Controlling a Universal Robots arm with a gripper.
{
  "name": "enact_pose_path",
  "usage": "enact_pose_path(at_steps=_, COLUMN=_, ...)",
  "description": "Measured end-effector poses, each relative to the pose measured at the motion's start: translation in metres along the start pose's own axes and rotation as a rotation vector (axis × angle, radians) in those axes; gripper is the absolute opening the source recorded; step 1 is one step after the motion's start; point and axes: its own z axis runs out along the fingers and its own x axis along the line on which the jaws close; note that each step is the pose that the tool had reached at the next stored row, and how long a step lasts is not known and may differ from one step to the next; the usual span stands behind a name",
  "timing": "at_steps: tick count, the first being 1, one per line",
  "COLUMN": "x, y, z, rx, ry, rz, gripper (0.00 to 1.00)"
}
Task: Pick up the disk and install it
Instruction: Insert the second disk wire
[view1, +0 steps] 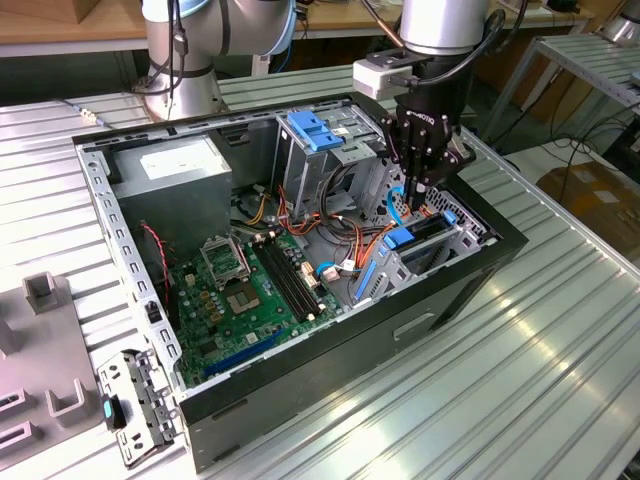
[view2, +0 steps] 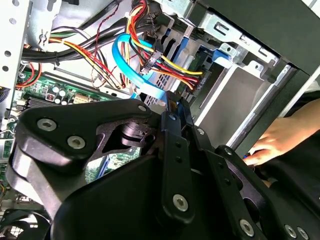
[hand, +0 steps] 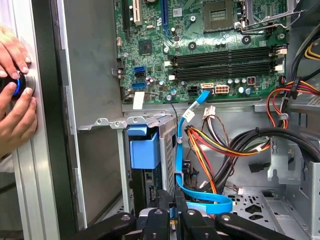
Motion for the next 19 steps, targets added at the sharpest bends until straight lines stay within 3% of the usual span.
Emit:
enact_pose_path(at_steps=1, x=0.0001, y=0.0, z=0.0001, rx=-0.0004, ry=-0.0035, rz=0.0, gripper=0.16)
enact_pose_path(at_steps=3, x=0.001, y=-0.0001, z=0.0003, rx=-0.0016, ry=-0.0227, rz=0.002, gripper=0.16)
enact_pose_path(at_steps=4, x=0.0025, y=-0.0002, z=0.0007, rx=-0.0033, ry=-0.0463, rz=0.004, gripper=0.16)
enact_pose_path(at_steps=6, x=0.0052, y=-0.0001, z=0.0015, rx=-0.0047, ry=-0.0715, rz=0.006, gripper=0.16)
enact_pose_path(at_steps=8, x=0.009, y=-0.0002, z=0.0025, rx=-0.0056, ry=-0.0915, rz=0.008, gripper=0.16)
enact_pose_path(at_steps=9, x=0.0127, y=-0.0002, z=0.0036, rx=-0.0063, ry=-0.1101, rz=0.01, gripper=0.16)
enact_pose_path(at_steps=10, x=0.0161, y=0.0, z=0.0045, rx=-0.0063, ry=-0.122, rz=0.011, gripper=0.16)
enact_pose_path(at_steps=11, x=0.02, y=0.0006, z=0.0055, rx=-0.0053, ry=-0.1291, rz=0.012, gripper=0.16)
enact_pose_path(at_steps=15, x=0.025, y=0.0036, z=0.0065, rx=0.0092, ry=-0.1385, rz=0.014, gripper=0.16)
enact_pose_path(at_steps=19, x=0.0289, y=0.0071, z=0.0072, rx=0.0368, ry=-0.1485, rz=0.018, gripper=0.16)
